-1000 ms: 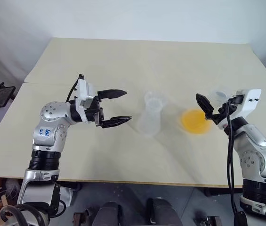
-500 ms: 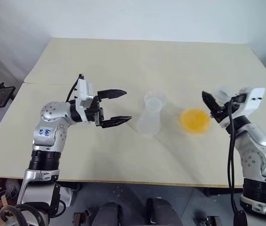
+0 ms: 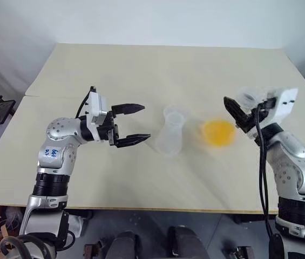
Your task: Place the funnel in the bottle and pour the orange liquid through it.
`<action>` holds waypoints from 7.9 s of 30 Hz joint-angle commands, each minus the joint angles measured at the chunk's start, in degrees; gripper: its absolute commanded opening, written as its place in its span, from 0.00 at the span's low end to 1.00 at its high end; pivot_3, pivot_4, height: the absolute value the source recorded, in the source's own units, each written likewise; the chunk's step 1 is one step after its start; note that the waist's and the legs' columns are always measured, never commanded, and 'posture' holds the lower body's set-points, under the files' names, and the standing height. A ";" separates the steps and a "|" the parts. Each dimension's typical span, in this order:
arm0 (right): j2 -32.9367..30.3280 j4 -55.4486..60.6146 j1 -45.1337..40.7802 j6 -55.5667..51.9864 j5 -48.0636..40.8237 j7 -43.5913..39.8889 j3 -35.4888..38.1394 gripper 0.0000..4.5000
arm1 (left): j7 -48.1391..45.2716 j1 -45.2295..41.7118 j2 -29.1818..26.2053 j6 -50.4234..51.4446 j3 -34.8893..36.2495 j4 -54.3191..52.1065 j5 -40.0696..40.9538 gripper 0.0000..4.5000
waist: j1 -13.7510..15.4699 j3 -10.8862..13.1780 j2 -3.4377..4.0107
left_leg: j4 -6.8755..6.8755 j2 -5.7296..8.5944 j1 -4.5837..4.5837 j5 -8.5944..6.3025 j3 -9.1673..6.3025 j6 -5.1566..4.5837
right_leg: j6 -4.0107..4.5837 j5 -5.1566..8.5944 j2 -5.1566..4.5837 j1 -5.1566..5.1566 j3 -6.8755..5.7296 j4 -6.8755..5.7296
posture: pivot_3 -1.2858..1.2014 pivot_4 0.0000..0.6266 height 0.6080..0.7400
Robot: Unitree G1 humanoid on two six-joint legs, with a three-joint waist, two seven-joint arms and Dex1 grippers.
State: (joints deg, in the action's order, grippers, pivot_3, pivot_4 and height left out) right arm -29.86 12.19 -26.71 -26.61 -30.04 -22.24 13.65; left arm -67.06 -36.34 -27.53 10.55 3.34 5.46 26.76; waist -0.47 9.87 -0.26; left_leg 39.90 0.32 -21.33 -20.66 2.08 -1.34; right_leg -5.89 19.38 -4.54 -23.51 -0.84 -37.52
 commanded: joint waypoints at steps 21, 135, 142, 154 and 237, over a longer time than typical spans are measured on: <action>-4.09 4.14 -8.04 5.85 18.47 -5.07 -13.36 0.55 | 1.76 0.41 -0.01 -2.28 0.91 -0.33 0.82 1.00 | 0.11 0.00 0.00 | 0.01 0.00 -0.14 0.00 -0.05 0.00 | 0.00 0.00 -0.01 -0.05 -0.12 0.09 | 0.52 0.24 1.00; -10.50 0.11 -12.91 36.80 73.16 -0.09 -24.14 0.55 | 3.79 0.04 4.91 -4.71 -1.30 1.28 0.22 1.00 | -1.14 0.00 0.00 | 0.07 0.01 -0.15 0.03 -0.04 0.05 | 0.00 0.00 0.00 -0.06 -0.22 0.03 | 0.52 0.24 1.00; -10.43 -0.05 -13.10 37.23 74.10 0.32 -24.19 0.55 | 3.78 0.12 4.99 -4.64 -1.35 1.22 0.28 1.00 | -1.13 0.00 0.00 | 0.07 0.01 -0.15 0.03 -0.04 0.04 | 0.00 0.00 0.00 -0.06 -0.21 0.02 | 0.52 0.24 1.00; -10.70 -1.16 -13.54 38.59 74.45 0.84 -24.47 0.55 | 3.96 0.34 5.17 -4.43 -1.42 0.81 0.40 1.00 | -1.15 0.00 0.00 | 0.08 0.01 -0.15 0.03 -0.04 0.05 | 0.00 0.00 0.00 -0.06 -0.21 0.02 | 0.52 0.24 1.00; -12.11 -5.36 -14.14 44.16 79.67 7.04 -24.42 0.55 | 4.44 0.08 6.33 -4.59 -1.46 1.06 0.36 1.00 | -1.16 0.00 0.00 | 0.10 0.01 -0.15 0.03 -0.04 0.06 | 0.00 0.00 0.01 -0.06 -0.21 -0.02 | 0.52 0.24 1.00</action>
State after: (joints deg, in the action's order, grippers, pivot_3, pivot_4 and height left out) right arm -40.94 5.32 -39.34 17.51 49.44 -16.58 -13.13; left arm -62.72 -35.94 -21.30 6.84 1.56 7.56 26.61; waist -1.63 9.87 -0.26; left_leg 40.00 0.33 -21.47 -20.63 2.04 -1.28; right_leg -5.89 19.38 -4.54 -23.57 -1.05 -37.55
